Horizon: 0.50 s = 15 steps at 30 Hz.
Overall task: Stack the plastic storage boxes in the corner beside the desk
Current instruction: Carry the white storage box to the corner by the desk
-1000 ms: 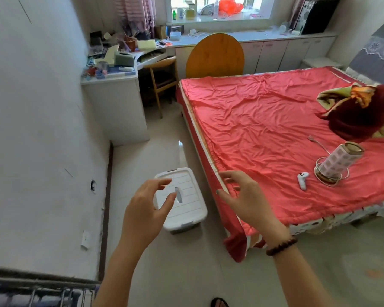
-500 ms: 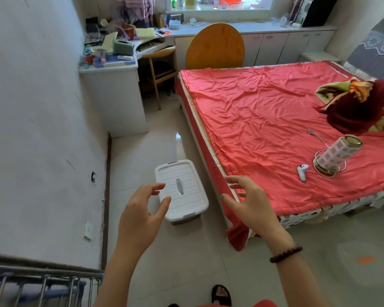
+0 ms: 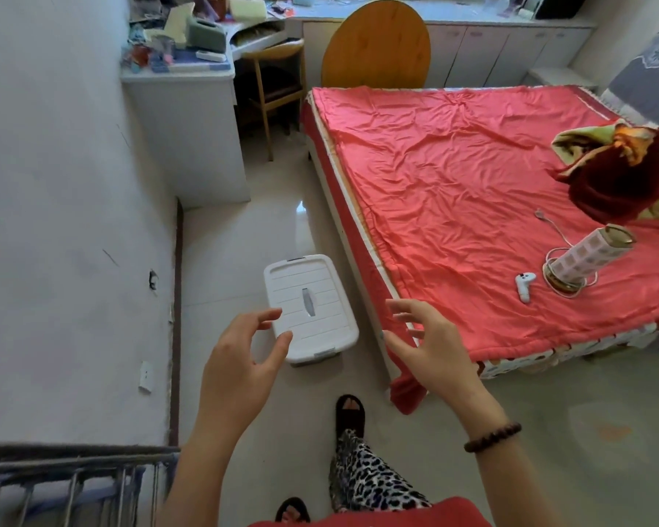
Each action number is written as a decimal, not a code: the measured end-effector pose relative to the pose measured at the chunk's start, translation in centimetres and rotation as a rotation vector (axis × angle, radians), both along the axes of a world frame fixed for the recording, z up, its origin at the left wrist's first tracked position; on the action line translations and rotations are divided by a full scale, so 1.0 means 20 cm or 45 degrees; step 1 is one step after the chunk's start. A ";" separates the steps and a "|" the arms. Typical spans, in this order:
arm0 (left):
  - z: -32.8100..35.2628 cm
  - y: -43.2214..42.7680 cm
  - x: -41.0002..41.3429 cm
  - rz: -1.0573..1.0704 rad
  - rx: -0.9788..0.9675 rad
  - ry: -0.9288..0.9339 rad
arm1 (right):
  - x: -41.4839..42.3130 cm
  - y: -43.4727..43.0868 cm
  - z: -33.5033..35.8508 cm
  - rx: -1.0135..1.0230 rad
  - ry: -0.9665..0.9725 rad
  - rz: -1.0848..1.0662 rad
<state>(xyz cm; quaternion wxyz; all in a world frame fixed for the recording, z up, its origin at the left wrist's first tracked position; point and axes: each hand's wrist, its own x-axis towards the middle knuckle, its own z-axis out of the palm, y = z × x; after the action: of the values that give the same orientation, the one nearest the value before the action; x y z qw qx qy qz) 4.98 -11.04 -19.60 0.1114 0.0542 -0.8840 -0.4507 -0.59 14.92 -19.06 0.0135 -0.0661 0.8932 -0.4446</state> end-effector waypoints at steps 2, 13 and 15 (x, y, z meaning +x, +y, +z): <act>-0.02 -0.01 -0.07 0.028 -0.008 -0.026 | -0.09 -0.03 -0.02 -0.008 -0.014 0.014; -0.16 0.00 -0.75 0.190 -0.083 -0.114 | -0.91 -0.07 -0.20 -0.064 -0.046 0.156; -0.19 0.00 -0.87 0.233 -0.061 -0.145 | -1.04 -0.06 -0.23 -0.068 -0.052 0.173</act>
<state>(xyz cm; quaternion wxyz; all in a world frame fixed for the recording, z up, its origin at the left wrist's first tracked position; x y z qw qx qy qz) -12.49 -10.96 -23.40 0.1028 0.1574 -0.8909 -0.4136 -21.35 13.67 -23.72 0.0603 -0.1179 0.8740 -0.4675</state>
